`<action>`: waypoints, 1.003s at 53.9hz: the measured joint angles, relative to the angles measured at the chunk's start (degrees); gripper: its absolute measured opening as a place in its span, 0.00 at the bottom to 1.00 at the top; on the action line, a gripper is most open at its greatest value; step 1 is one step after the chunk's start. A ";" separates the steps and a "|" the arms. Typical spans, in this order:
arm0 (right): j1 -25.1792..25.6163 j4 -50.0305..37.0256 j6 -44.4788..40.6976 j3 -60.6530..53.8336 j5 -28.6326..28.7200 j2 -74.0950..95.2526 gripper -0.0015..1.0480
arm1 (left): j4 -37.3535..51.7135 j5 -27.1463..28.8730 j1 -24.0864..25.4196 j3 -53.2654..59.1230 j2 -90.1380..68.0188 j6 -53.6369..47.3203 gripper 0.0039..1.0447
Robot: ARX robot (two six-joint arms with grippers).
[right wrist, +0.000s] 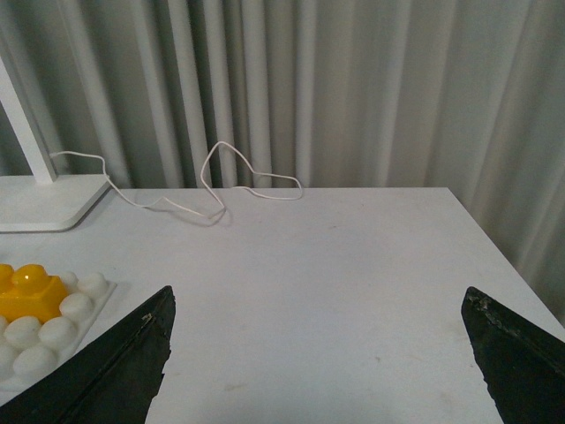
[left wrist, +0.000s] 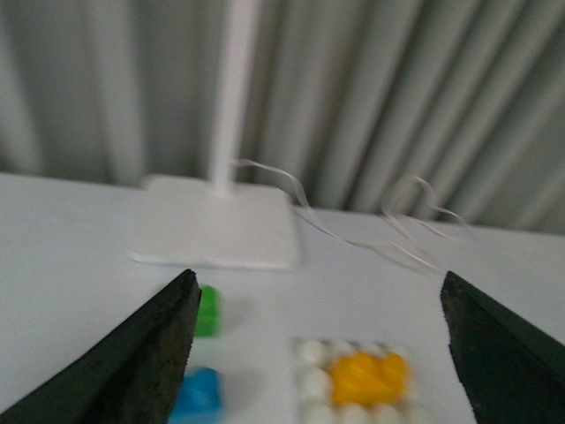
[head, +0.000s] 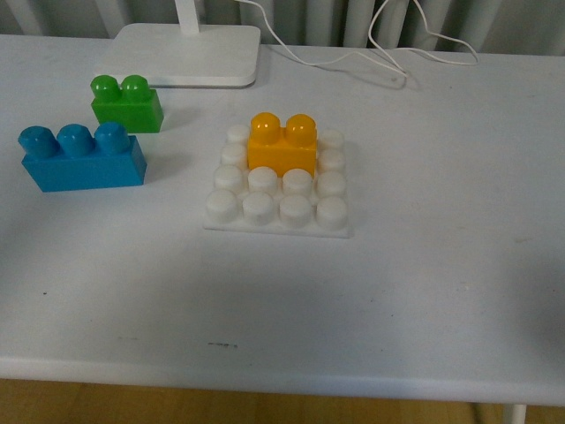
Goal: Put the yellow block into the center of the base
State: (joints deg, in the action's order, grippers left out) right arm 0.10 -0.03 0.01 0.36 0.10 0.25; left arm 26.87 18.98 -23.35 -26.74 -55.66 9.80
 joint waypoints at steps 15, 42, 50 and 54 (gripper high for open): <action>0.00 0.00 0.00 0.00 -0.02 0.00 0.91 | 3.89 -5.60 9.53 13.77 11.45 -8.68 0.20; 0.00 0.00 0.00 0.00 -0.02 0.00 0.91 | -3.06 -18.47 22.49 22.99 27.78 -9.40 0.04; 0.00 0.00 0.00 0.00 -0.04 0.00 0.91 | -5.25 -18.97 23.17 23.91 31.08 -9.40 0.04; 0.00 0.00 0.00 0.00 -0.04 0.00 0.91 | -6.60 -18.99 23.19 24.41 32.85 -9.38 0.04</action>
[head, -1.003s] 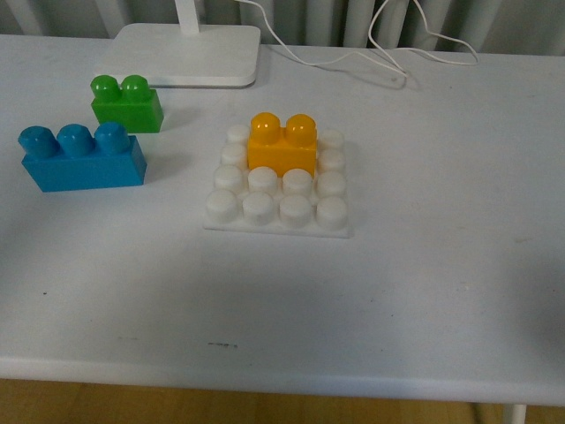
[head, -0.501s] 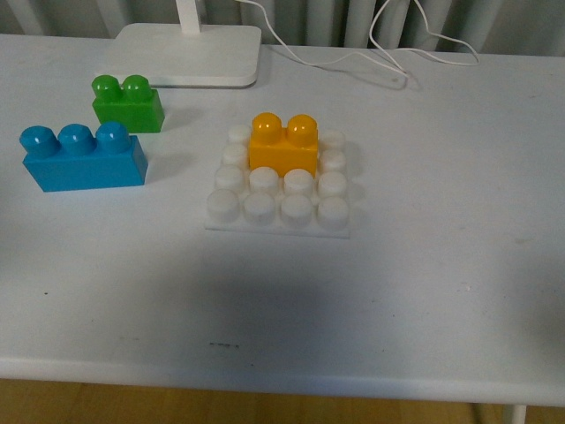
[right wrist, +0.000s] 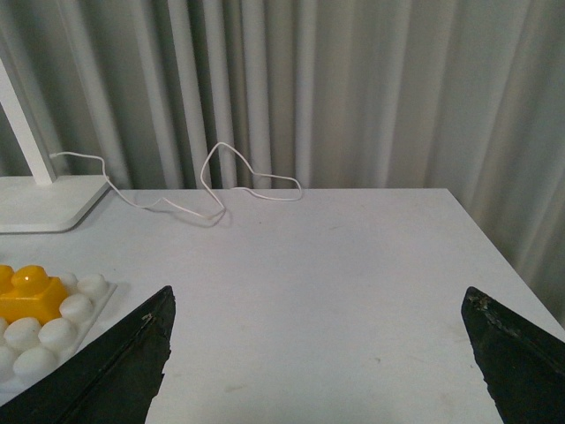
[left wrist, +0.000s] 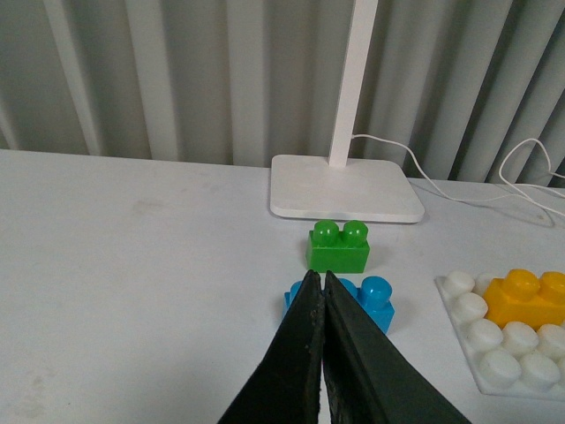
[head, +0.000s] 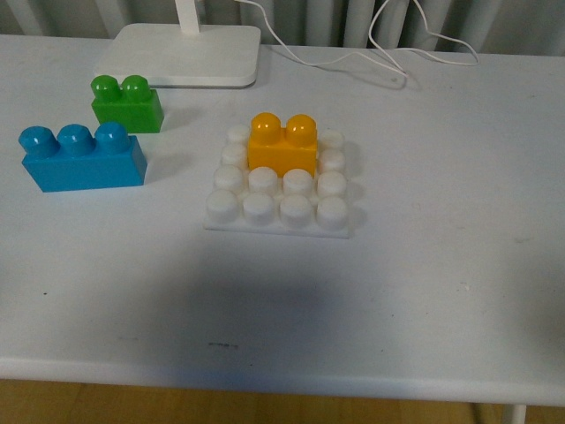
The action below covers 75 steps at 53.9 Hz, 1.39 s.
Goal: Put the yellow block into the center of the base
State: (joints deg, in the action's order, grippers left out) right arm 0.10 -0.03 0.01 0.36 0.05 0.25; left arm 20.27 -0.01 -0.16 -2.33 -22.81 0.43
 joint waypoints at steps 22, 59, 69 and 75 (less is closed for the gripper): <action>0.00 0.00 0.00 0.00 0.00 0.00 0.91 | -5.53 0.02 0.02 1.68 8.28 -0.02 0.04; 0.00 0.00 0.00 0.00 0.00 0.00 0.91 | -20.15 0.00 0.02 1.66 22.53 -0.04 0.04; 0.00 0.00 0.00 0.00 0.02 0.00 0.91 | -20.15 0.02 0.02 1.66 22.56 -0.02 0.07; 0.00 0.00 0.00 0.00 0.00 0.00 0.91 | -20.15 0.02 0.02 1.66 22.56 -0.02 0.32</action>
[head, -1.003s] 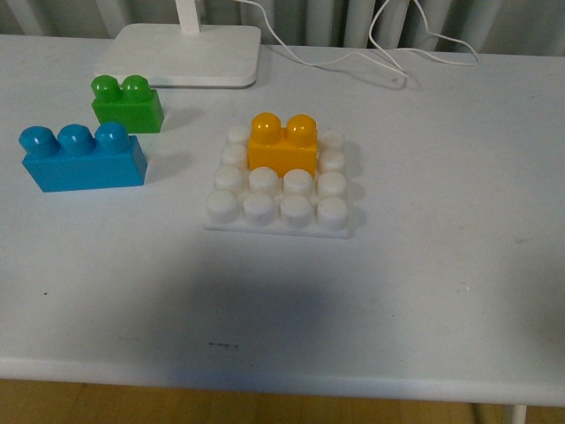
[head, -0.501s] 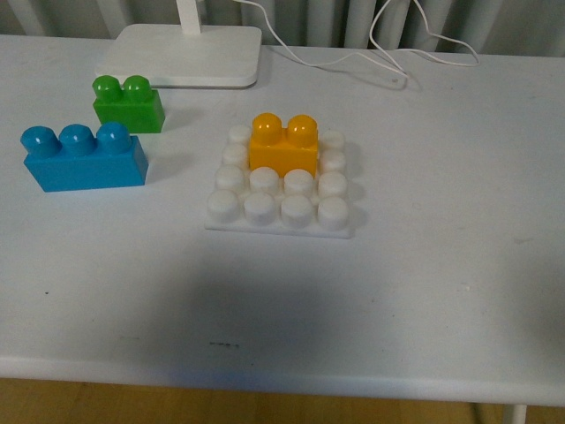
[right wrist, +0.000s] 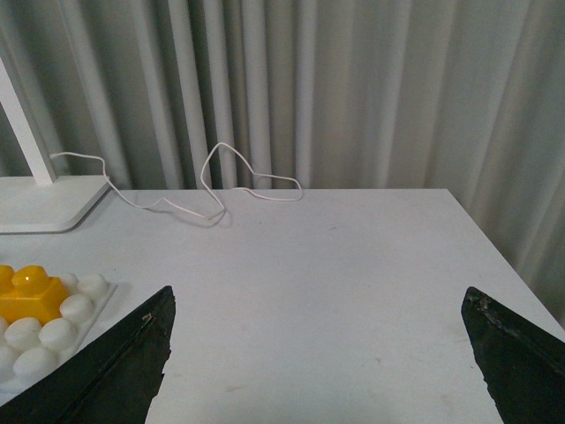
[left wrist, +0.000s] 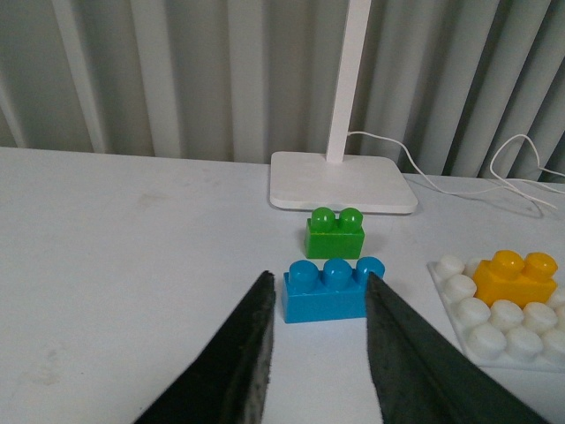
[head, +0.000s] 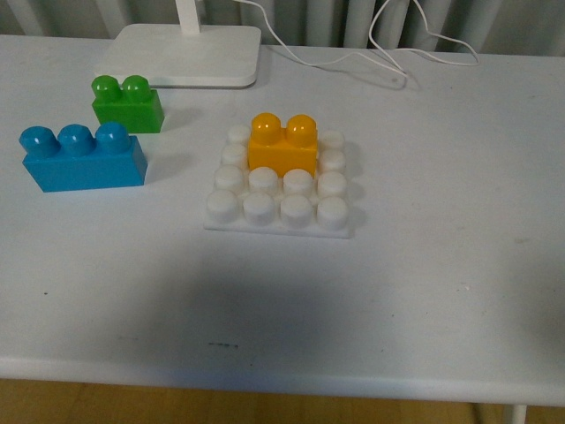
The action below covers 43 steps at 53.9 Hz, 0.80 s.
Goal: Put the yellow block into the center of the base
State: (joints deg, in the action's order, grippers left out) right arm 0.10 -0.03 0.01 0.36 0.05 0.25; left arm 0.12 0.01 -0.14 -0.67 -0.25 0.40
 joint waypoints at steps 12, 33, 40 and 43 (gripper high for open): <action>0.00 0.00 0.00 0.00 0.00 0.00 0.91 | 0.00 0.00 0.00 0.00 0.02 0.00 0.71; 0.00 0.00 0.00 0.00 0.00 0.00 0.91 | 0.00 0.00 0.00 0.00 0.02 -0.13 0.94; 0.00 0.00 0.00 0.00 0.00 0.00 0.91 | 0.00 0.00 0.00 0.00 0.02 -0.13 0.94; 0.00 0.00 0.00 0.00 0.00 0.00 0.91 | 0.00 0.00 0.00 0.00 0.00 -0.13 0.94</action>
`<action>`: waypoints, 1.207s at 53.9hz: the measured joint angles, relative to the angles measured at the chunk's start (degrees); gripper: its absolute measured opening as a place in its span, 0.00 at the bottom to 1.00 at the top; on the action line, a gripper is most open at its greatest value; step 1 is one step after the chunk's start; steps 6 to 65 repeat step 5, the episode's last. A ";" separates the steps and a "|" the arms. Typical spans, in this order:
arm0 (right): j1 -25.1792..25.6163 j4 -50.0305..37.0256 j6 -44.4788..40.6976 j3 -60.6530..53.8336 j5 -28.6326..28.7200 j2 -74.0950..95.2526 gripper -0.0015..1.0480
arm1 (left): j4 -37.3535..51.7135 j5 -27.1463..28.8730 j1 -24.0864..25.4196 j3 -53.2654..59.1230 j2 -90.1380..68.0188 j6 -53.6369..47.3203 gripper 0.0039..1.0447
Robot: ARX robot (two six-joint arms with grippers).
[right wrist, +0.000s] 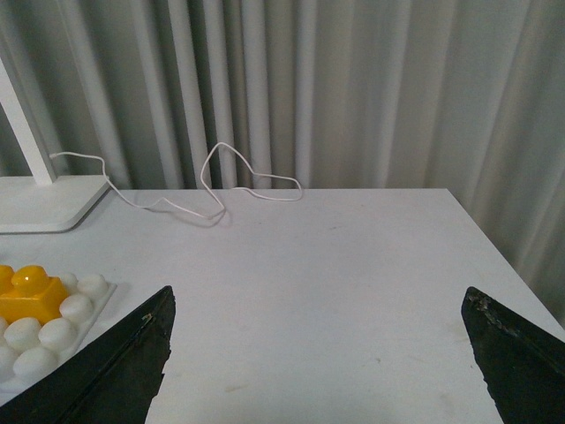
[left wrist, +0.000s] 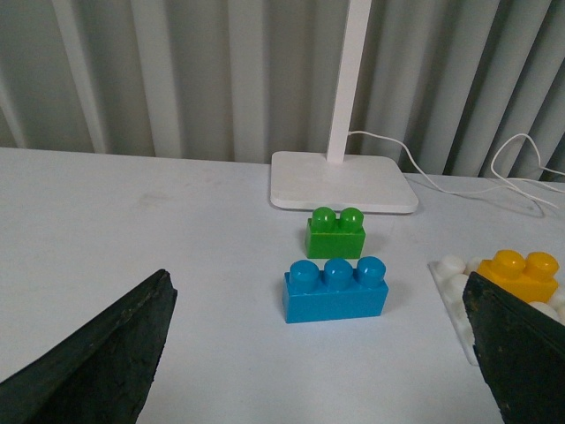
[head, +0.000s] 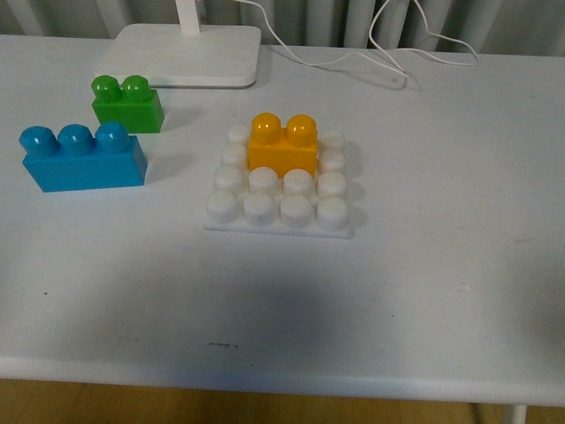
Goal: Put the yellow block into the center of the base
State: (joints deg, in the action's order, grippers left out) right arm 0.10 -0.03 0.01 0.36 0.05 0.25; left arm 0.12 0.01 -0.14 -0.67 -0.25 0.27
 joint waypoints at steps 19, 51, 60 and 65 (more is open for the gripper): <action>0.00 0.00 0.00 0.00 0.00 0.00 0.91 | 0.00 0.00 0.00 0.00 0.02 0.00 0.94; 0.00 0.00 0.00 0.00 0.00 0.00 0.91 | 0.00 0.00 0.00 0.00 0.02 0.00 0.94; 0.00 0.00 0.00 0.00 0.00 0.00 0.91 | 0.00 0.00 0.00 0.00 0.02 0.00 0.94; 0.00 0.00 0.00 0.00 0.00 0.00 0.91 | 0.00 0.00 0.00 0.00 0.02 0.00 0.94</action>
